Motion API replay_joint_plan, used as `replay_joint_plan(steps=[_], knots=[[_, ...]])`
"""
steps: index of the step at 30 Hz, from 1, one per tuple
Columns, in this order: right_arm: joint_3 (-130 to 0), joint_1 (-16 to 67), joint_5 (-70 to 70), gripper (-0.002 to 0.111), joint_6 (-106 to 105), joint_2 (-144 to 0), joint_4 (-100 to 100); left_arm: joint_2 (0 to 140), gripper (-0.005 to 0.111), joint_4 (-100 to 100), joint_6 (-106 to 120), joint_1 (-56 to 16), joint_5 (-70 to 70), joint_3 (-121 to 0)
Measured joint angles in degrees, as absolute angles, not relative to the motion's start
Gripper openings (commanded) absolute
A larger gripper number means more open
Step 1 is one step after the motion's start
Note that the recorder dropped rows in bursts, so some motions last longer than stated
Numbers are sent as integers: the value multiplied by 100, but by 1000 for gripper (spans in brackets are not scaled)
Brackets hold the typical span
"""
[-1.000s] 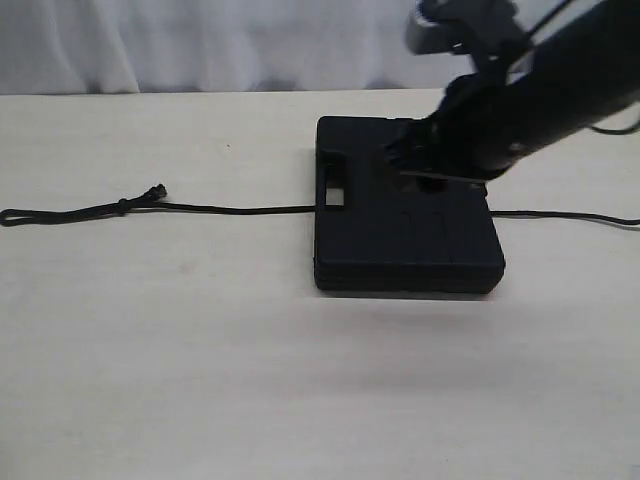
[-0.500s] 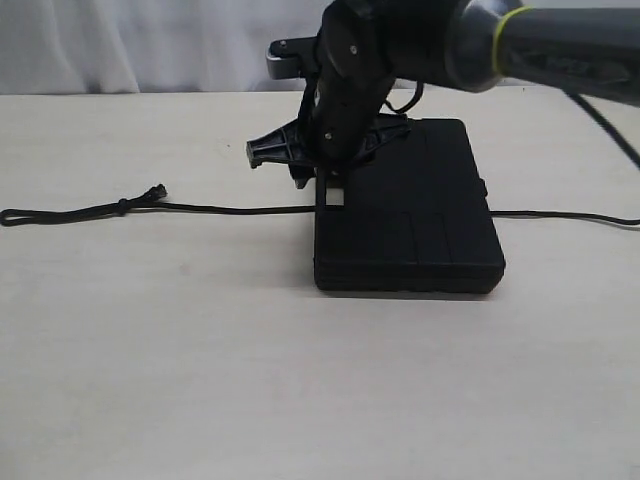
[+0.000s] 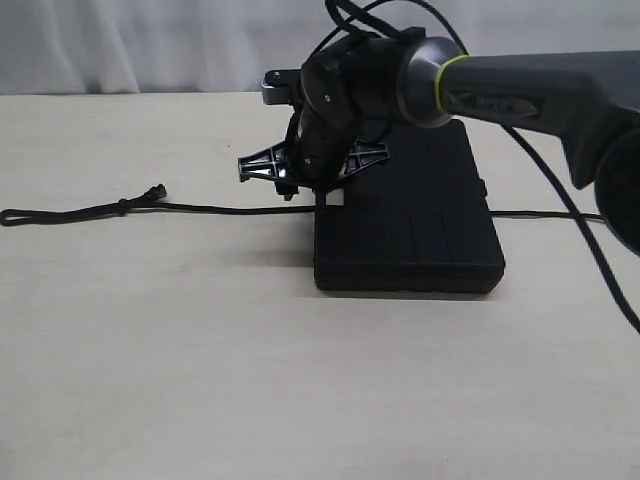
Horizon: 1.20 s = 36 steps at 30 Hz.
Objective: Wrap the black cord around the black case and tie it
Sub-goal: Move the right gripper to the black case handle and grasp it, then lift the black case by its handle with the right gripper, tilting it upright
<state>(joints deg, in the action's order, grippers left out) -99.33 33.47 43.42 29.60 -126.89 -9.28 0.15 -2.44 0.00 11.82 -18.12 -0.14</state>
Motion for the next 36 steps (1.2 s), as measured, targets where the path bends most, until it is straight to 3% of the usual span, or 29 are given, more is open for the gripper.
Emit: replay_joint_plan(steps=[23,33,36], knots=[[-9933,3347,3854,45,3696,-13243,-1972,15,0,-244,0,1182,-1812,-14],[-9955,3336,3945,9,3846,-13243,-2063,15,0,-244,0,1182,-1812,-14],[-9960,3336,4000,4,3856,-13243,-2025,15,0,-244,0,1182,-1812,-14]])
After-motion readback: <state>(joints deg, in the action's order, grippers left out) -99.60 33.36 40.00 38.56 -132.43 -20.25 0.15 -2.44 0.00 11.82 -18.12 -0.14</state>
